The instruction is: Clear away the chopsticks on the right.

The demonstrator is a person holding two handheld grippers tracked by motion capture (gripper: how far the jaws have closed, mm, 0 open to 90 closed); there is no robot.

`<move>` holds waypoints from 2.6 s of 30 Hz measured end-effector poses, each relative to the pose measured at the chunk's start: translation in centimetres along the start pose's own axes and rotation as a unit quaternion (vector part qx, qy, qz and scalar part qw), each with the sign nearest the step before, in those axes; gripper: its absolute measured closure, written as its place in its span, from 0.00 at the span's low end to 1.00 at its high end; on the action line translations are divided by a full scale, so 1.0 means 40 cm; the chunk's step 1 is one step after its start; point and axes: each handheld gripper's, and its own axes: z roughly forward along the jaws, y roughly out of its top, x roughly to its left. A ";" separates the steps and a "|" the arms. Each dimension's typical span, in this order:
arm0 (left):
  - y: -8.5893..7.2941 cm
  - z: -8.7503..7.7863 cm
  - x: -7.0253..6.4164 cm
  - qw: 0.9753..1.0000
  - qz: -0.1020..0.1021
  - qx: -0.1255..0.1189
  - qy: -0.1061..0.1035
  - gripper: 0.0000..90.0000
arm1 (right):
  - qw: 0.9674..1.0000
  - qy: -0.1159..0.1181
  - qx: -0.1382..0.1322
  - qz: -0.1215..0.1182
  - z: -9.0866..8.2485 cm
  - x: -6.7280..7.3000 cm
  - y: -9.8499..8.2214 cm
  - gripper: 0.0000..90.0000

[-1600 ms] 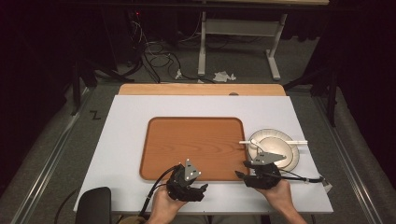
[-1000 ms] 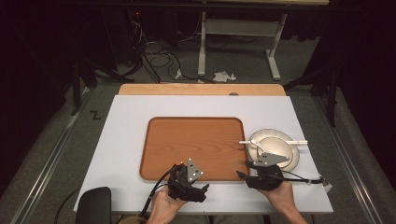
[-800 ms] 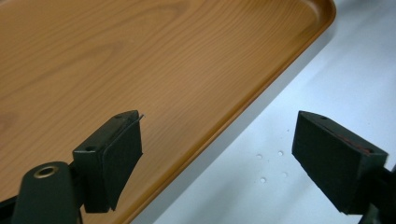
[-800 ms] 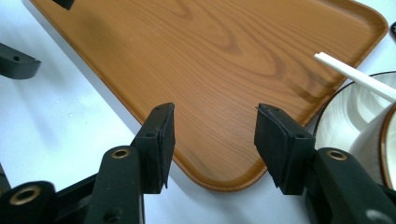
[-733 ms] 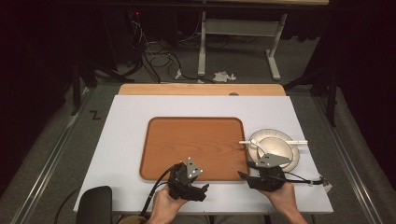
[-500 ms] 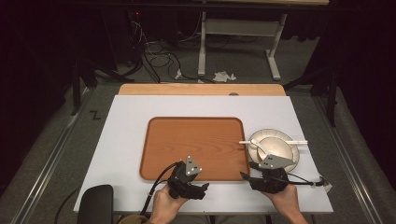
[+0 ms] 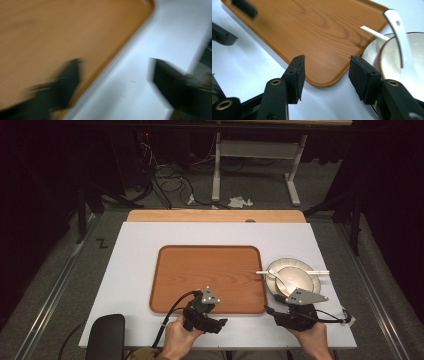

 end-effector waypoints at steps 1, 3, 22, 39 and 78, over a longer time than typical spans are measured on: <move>-0.002 -0.004 0.002 1.000 0.006 -0.009 0.001 0.19 | 1.000 -0.002 -0.003 0.000 -0.005 -0.002 -0.001 0.53; 0.000 -0.006 0.007 1.000 -0.002 -0.012 -0.011 0.30 | 1.000 -0.005 -0.007 0.004 -0.015 -0.004 -0.003 0.53; -0.020 -0.005 0.001 0.998 -0.018 -0.056 -0.002 0.34 | 0.998 -0.041 -0.033 0.024 -0.078 -0.048 -0.013 0.55; -0.016 0.001 -0.002 0.996 -0.071 -0.034 0.044 0.28 | 0.994 -0.086 -0.057 0.047 -0.129 -0.136 -0.009 0.72; -0.121 -0.089 -0.021 0.997 -0.015 -0.065 0.028 0.18 | 0.987 -0.110 0.055 0.102 -0.001 -0.448 -0.018 0.84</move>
